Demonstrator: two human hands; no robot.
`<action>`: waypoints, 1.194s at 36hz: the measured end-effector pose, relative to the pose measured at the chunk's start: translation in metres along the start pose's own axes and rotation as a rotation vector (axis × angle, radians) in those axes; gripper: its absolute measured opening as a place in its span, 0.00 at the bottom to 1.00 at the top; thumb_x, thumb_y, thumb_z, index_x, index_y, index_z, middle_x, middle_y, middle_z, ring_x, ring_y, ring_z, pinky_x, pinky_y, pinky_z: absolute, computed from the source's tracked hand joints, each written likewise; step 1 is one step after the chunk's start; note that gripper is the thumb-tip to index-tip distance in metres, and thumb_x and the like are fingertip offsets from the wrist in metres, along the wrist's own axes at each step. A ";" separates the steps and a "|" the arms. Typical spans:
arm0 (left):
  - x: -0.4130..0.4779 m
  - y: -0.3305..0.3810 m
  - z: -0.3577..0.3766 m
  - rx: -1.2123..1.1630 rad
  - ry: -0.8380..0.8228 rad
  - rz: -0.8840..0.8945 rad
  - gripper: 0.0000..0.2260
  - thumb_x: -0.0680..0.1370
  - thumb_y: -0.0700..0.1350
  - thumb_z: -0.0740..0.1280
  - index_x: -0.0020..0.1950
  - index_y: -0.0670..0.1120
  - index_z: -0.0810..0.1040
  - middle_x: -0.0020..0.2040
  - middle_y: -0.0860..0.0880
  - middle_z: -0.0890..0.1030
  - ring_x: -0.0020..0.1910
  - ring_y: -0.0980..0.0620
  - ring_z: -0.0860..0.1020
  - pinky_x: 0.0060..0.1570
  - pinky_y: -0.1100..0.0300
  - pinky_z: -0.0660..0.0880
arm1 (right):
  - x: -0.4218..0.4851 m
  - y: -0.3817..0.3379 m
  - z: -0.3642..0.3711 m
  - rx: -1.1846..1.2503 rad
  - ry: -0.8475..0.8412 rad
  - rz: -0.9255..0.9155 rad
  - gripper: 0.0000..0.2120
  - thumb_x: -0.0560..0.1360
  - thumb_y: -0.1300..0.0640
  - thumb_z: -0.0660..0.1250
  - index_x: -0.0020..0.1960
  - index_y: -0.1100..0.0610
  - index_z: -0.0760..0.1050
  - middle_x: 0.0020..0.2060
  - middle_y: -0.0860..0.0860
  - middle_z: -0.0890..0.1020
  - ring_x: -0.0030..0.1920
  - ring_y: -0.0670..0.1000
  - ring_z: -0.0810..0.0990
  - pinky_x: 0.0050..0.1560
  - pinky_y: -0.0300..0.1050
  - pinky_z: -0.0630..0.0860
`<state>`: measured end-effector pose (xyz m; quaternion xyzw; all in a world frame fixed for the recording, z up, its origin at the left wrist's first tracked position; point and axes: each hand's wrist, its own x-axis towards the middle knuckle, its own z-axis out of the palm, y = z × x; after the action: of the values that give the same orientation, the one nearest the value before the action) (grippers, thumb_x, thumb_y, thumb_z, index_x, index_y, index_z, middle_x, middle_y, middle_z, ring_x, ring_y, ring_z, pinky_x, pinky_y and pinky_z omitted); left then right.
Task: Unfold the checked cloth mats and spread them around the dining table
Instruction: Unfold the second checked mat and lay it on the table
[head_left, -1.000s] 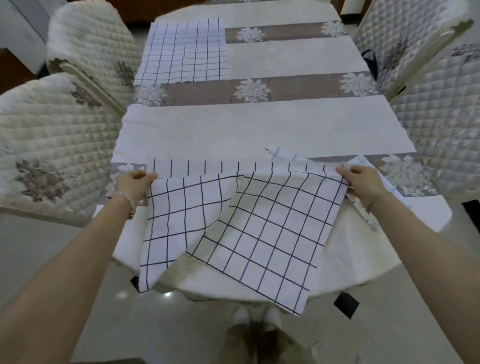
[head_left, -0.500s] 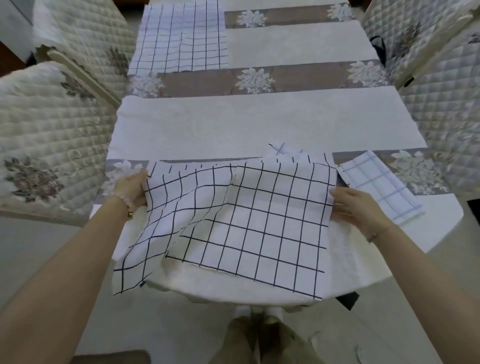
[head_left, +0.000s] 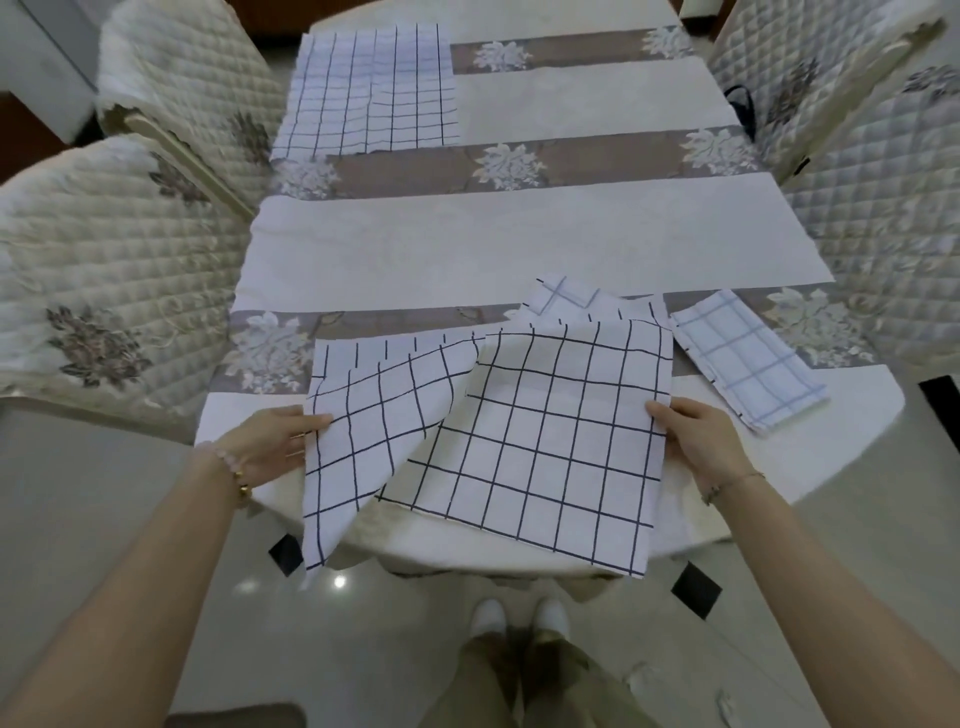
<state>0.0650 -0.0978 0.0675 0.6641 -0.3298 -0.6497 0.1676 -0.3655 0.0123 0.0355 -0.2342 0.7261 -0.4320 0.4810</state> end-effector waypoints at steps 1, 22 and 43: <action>-0.004 0.000 0.000 -0.021 0.023 0.023 0.04 0.77 0.38 0.65 0.48 0.42 0.78 0.42 0.47 0.84 0.43 0.50 0.80 0.46 0.58 0.75 | -0.002 -0.001 -0.002 0.006 0.010 -0.006 0.08 0.74 0.59 0.68 0.43 0.64 0.76 0.37 0.57 0.78 0.38 0.54 0.78 0.44 0.47 0.79; -0.085 0.078 0.123 0.140 0.090 0.772 0.08 0.76 0.39 0.68 0.38 0.48 0.75 0.36 0.48 0.77 0.36 0.52 0.73 0.37 0.60 0.71 | -0.129 -0.016 -0.162 0.299 0.475 -0.254 0.07 0.70 0.48 0.71 0.37 0.50 0.82 0.35 0.45 0.82 0.39 0.45 0.78 0.37 0.37 0.77; -0.103 0.033 0.463 0.526 -0.585 0.718 0.04 0.74 0.41 0.69 0.43 0.49 0.77 0.42 0.45 0.79 0.44 0.46 0.77 0.48 0.50 0.75 | -0.314 0.191 -0.296 0.569 1.235 0.104 0.06 0.77 0.57 0.64 0.49 0.57 0.79 0.40 0.52 0.80 0.38 0.46 0.77 0.43 0.43 0.75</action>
<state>-0.3868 0.0410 0.1209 0.3201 -0.7211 -0.6049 0.1081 -0.4834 0.4676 0.0765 0.2263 0.7358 -0.6369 0.0413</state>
